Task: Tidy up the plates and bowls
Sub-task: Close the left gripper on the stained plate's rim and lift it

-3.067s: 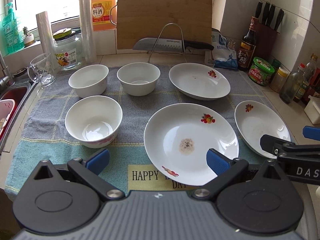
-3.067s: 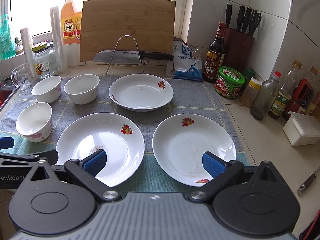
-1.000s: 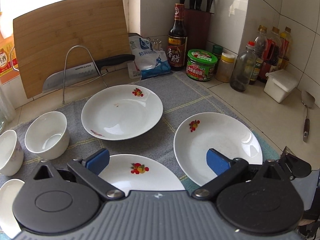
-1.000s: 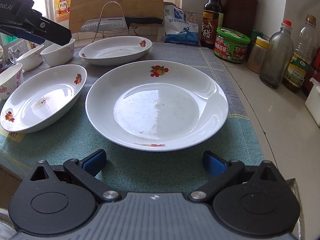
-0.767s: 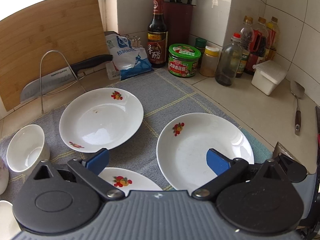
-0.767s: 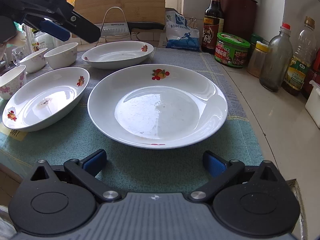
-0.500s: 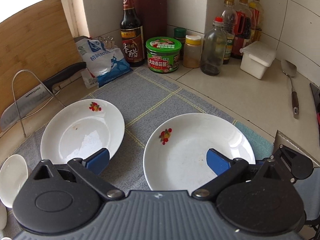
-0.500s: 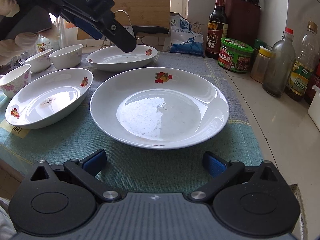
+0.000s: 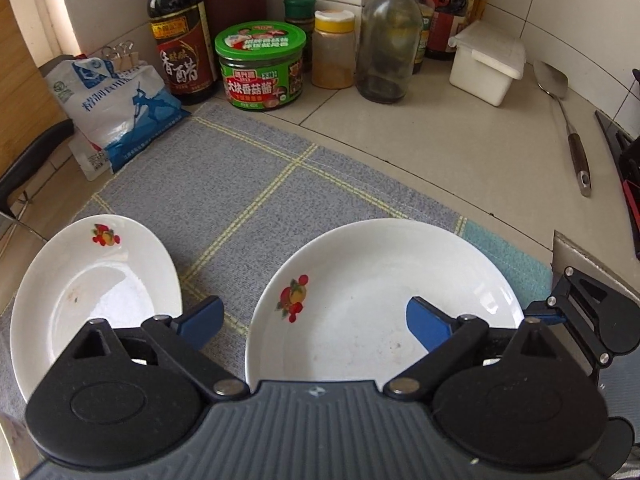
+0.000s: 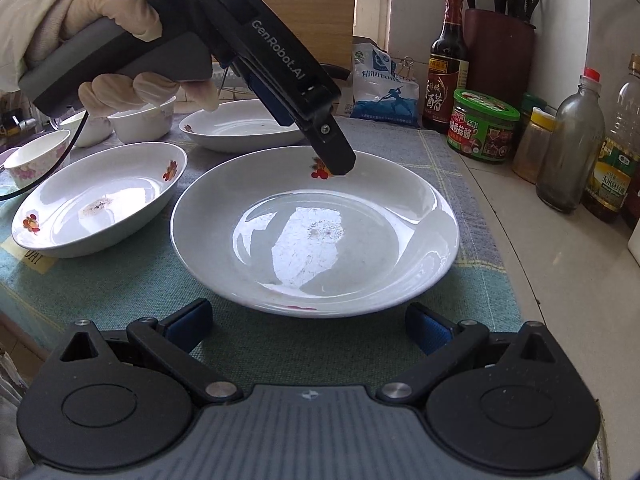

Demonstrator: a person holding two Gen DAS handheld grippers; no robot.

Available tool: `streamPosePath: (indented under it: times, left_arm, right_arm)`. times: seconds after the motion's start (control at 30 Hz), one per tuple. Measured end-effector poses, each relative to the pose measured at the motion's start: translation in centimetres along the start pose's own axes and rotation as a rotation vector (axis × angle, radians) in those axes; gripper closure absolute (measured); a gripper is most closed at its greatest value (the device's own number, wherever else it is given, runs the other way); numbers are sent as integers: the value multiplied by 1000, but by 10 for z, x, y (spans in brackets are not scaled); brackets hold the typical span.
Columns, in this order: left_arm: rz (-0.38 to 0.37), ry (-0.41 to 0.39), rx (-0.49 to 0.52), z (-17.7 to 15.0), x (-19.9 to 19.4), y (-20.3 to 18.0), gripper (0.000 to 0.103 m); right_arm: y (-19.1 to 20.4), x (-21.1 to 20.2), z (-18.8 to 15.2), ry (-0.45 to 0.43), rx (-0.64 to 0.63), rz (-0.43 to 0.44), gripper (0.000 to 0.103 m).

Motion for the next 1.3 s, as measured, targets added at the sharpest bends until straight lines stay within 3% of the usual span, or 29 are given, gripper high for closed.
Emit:
streamPosePath:
  times: [0.07, 0.23, 0.8, 1.3]
  left_arm:
    - [-48, 47, 14, 0, 9, -3, 17]
    - [-77, 106, 94, -1, 26, -11, 25]
    - [-153, 168, 153, 1, 40, -14, 26]
    - [-173, 146, 144, 11, 40, -12, 26]
  right_arm:
    - [0, 0, 0, -7, -1, 0, 0]
    - [0, -1, -1, -25, -3, -4, 0]
    - [-5, 4, 5, -4, -2, -14, 0]
    - [-11, 7, 15, 48, -5, -10, 0]
Point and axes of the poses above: each gripper's, at about its wrist camera, not at the fingertips, and x roughly the way its jaws point, y to its left, z to its top, the point moved 9 cm from there along x, roughly the way its jaws point, and after that the axes turned 15 degrees about z, right-handed, at the moved point
